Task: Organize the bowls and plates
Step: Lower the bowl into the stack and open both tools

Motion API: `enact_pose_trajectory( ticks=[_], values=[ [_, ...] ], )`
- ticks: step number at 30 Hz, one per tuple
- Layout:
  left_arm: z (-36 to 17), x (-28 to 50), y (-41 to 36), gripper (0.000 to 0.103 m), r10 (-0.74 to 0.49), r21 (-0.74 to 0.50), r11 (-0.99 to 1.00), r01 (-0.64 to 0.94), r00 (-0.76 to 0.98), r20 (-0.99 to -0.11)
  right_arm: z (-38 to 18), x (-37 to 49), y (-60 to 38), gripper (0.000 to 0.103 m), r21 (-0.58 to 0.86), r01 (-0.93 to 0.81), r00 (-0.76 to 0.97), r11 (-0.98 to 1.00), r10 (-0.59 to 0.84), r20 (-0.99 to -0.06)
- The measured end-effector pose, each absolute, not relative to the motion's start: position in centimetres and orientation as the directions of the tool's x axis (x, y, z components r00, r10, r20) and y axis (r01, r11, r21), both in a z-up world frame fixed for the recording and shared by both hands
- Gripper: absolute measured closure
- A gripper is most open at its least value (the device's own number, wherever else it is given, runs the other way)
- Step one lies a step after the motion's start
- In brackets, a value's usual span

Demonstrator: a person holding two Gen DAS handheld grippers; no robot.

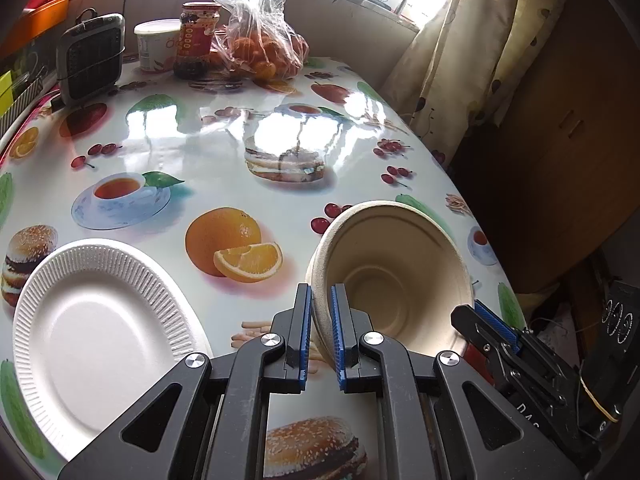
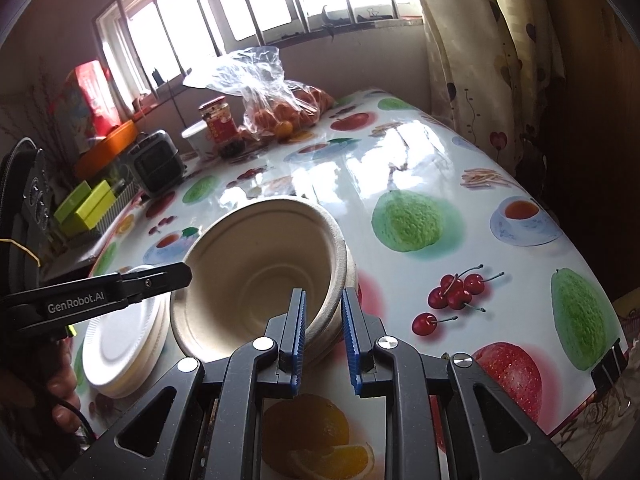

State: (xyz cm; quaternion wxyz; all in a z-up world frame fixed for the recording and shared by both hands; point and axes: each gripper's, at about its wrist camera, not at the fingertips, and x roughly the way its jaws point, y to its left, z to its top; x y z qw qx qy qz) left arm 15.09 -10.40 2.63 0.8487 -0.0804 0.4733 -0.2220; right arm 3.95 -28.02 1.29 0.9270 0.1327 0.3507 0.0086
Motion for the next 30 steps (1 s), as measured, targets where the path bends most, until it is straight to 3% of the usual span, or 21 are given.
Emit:
enact_pose_trajectory(
  ticks=[30],
  values=[
    [2.41, 15.29, -10.44, 0.093, -0.454, -0.35, 0.888, 0.297, 0.452, -0.768, 1.28, 3.99, -28.06, 0.079, 0.253, 0.076, 0.753, 0.964, 0.111, -0.649]
  ],
)
